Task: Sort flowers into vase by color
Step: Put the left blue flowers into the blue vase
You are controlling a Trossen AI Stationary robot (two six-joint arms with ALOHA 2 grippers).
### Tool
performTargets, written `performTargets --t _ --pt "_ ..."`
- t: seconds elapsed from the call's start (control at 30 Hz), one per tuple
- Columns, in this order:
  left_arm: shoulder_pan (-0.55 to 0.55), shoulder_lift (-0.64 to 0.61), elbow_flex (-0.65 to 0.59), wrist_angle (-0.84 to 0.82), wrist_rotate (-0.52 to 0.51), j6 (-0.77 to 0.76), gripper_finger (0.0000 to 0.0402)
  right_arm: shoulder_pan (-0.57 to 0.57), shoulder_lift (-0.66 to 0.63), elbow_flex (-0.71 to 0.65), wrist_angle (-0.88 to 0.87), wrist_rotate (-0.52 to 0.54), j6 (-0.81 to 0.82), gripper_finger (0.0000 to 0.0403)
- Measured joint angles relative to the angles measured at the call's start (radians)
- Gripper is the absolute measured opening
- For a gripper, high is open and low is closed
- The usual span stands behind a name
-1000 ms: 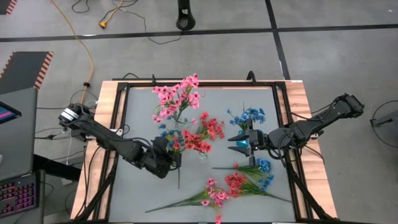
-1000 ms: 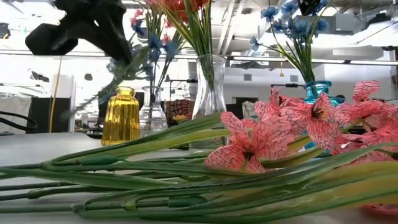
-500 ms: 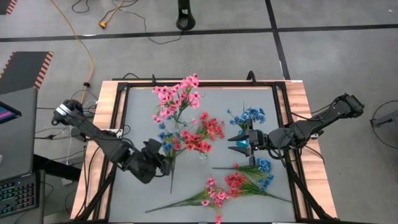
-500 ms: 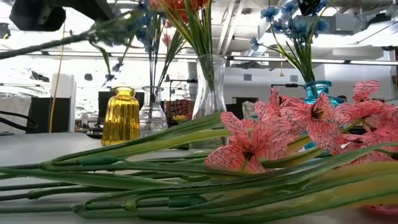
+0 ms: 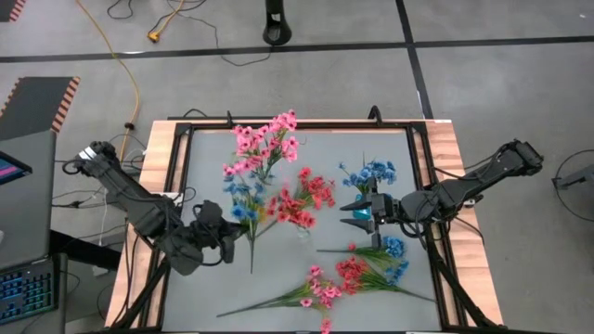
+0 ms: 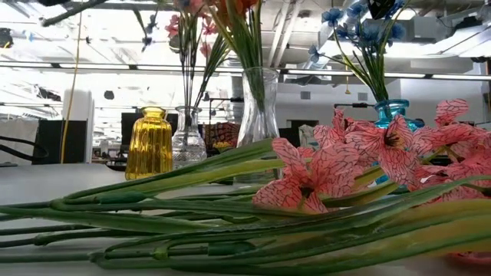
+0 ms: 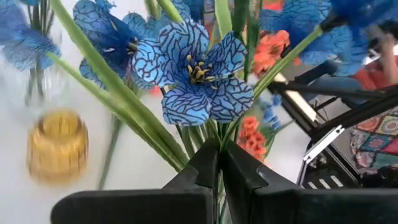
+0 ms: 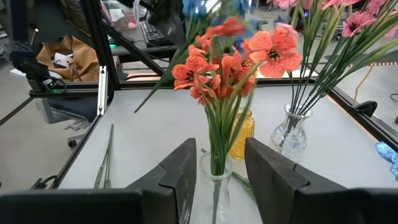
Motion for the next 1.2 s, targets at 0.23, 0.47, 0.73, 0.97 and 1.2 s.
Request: performTargets --t 0.23,0.47,0.73,0.97,1.2 --pt "-0.014 -0.023 0.0 0.162 -0.112 0.298 0.0 0.0 0.0 0.0 0.0 0.0 0.0 0.0162" --pt "-0.014 -0.024 0.0 0.411 -0.121 0.527 0.0 0.0 0.0 0.0 0.0 0.0 0.0 0.0162" --pt "-0.013 -0.024 0.0 0.671 -0.12 0.834 0.0 0.0 0.0 0.0 0.011 -0.007 0.0 0.0162" --pt "-0.013 -0.024 0.0 0.838 -0.116 1.058 0.0 0.0 0.0 0.0 0.023 -0.06 0.0 0.0162" --pt "0.024 -0.023 0.0 0.914 -0.019 1.129 0.0 0.0 0.0 0.0 0.035 -0.062 -0.001 0.0162"
